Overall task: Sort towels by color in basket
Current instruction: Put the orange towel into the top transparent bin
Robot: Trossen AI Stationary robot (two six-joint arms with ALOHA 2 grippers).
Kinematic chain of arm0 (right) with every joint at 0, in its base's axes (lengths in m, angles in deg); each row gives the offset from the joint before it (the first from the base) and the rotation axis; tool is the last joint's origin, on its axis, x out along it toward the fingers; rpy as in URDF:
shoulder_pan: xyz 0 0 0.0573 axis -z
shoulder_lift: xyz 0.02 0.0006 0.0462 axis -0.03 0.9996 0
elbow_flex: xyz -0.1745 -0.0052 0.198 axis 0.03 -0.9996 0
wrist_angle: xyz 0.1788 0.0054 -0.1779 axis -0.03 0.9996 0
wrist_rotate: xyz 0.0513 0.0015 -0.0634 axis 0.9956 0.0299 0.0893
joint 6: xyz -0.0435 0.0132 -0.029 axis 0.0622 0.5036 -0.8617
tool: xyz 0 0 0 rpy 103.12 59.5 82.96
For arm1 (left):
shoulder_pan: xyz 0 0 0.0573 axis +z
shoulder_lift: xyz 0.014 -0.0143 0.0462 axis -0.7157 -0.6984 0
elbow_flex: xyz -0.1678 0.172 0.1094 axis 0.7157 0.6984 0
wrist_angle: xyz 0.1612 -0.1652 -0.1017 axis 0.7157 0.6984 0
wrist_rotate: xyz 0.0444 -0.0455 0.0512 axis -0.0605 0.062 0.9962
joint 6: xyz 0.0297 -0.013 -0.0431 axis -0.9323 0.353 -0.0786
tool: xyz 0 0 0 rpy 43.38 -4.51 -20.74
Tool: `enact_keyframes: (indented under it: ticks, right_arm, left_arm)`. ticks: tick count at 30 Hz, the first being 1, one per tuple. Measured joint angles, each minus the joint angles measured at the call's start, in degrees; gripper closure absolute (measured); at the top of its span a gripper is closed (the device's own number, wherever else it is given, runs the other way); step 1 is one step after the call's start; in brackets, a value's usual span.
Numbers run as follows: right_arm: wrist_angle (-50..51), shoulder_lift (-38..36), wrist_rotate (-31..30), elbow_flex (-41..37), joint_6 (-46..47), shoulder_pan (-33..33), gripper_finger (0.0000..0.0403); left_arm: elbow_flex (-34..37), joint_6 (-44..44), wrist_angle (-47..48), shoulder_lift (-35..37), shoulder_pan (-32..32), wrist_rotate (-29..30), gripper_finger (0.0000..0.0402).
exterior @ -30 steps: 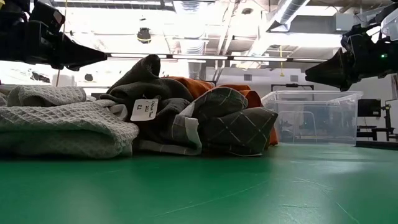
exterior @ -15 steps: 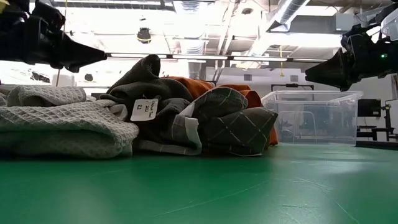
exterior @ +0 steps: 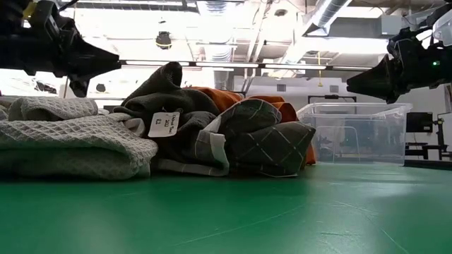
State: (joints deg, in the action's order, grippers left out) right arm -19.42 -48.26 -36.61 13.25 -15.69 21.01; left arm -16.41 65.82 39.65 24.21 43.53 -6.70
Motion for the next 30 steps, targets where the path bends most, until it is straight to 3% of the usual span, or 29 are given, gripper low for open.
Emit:
enact_keyframes:
  ticks: [7, 11, 15, 18, 20, 24, 30]
  right_arm:
    - [-0.1, 0.0, 0.0, 0.0, 0.0, 0.0, 0.0227]
    - [-1.4, 0.0, 0.0, -0.2, 6.4, -0.4, 0.0227]
    - [-4.7, 0.0, 0.4, -0.5, 10.2, -0.6, 0.0227]
    - [-13.0, 0.1, 9.1, -0.3, 5.2, -0.8, 0.0227]
    - [-14.9, 1.6, 10.8, 1.3, 2.9, -1.8, 0.0227]
    - [-13.9, 9.8, 9.4, 5.7, -0.7, -4.7, 0.0227]
    - [-12.1, 32.9, 7.4, 16.2, -7.4, -9.8, 0.0227]
  left_arm:
    - [-0.1, 5.8, 0.0, 0.0, 0.0, -5.6, 0.0336]
    - [-0.2, 1.5, -0.9, 0.0, 0.0, -10.3, 0.0336]
    - [-0.5, -4.2, -0.4, 0.0, 0.0, -10.2, 0.0336]
    - [-2.1, -7.3, -0.3, -0.1, 0.0, -8.7, 0.0336]
    - [-3.7, -8.8, -0.1, -0.1, 0.0, -7.4, 0.0336]
    - [-7.8, -10.2, 4.0, -0.4, 0.0, -4.3, 0.0336]
    - [-15.2, -4.6, 15.8, -4.3, 0.0, 1.3, 0.0324]
